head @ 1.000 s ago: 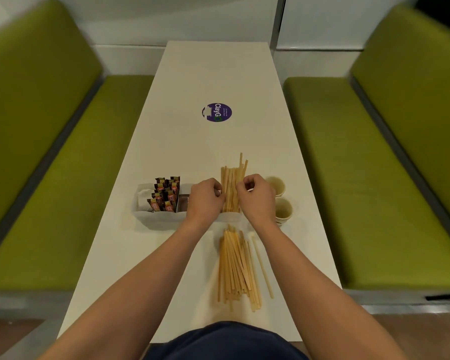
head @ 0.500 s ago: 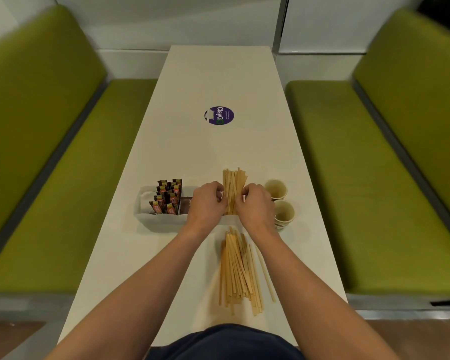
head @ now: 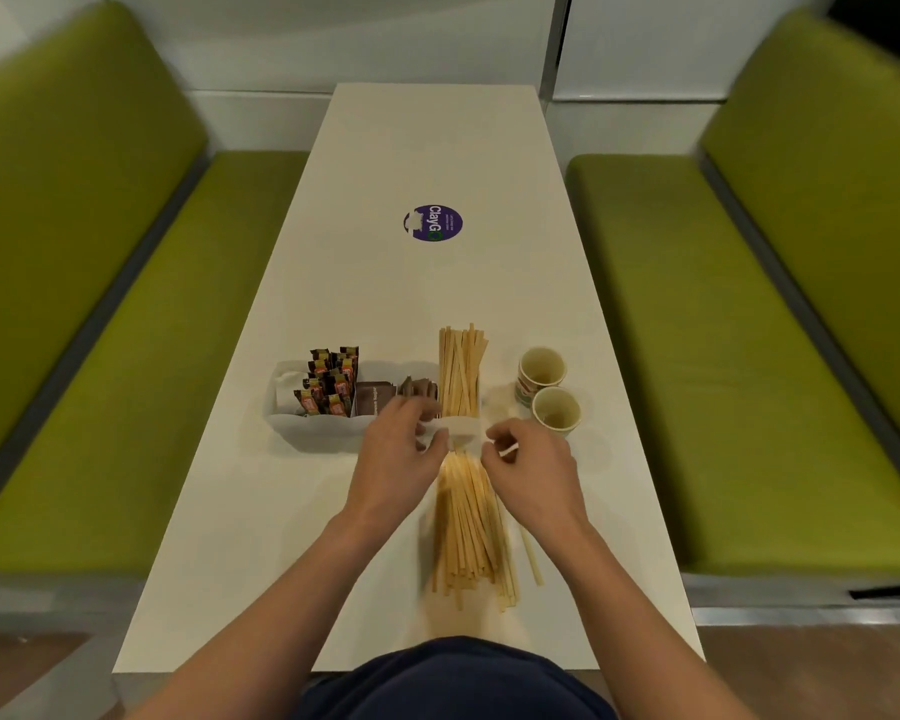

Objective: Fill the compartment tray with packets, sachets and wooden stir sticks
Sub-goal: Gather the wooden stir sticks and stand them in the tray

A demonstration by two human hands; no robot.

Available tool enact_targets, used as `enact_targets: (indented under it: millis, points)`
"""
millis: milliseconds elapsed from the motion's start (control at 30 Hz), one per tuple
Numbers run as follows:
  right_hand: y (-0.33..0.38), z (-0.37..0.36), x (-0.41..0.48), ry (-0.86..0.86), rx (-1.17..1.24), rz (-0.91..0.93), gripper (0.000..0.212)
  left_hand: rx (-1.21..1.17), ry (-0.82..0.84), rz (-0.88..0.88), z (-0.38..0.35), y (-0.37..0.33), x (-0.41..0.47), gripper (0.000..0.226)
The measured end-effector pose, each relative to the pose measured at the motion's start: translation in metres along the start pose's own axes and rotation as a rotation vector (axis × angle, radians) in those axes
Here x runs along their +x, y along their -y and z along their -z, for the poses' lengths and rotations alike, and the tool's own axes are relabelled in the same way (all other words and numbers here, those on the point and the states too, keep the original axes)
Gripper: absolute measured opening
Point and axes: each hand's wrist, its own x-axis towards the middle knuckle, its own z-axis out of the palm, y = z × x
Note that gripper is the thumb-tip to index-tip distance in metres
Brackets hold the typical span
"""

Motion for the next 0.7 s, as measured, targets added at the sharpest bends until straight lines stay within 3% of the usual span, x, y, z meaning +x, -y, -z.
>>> enact_targets:
  millis: [233, 400, 533, 700]
  points:
    - [-0.038, -0.013, -0.027, 0.093, -0.13, -0.124, 0.04, 0.09, 0.165, 0.288, -0.016, 0.025, -0.047, 0.029]
    - [-0.038, -0.025, -0.035, 0.153, -0.175, -0.138, 0.046, 0.152, 0.171, 0.337, -0.03, 0.025, -0.057, 0.042]
    - [-0.031, -0.032, -0.033, 0.12, -0.196, -0.162, 0.039, 0.209, 0.177, 0.373, -0.035, 0.011, -0.055, 0.043]
    - [-0.022, -0.036, -0.031, 0.109, -0.134, -0.235, 0.016, 0.148, 0.183, 0.474, -0.034, 0.005, -0.05, 0.02]
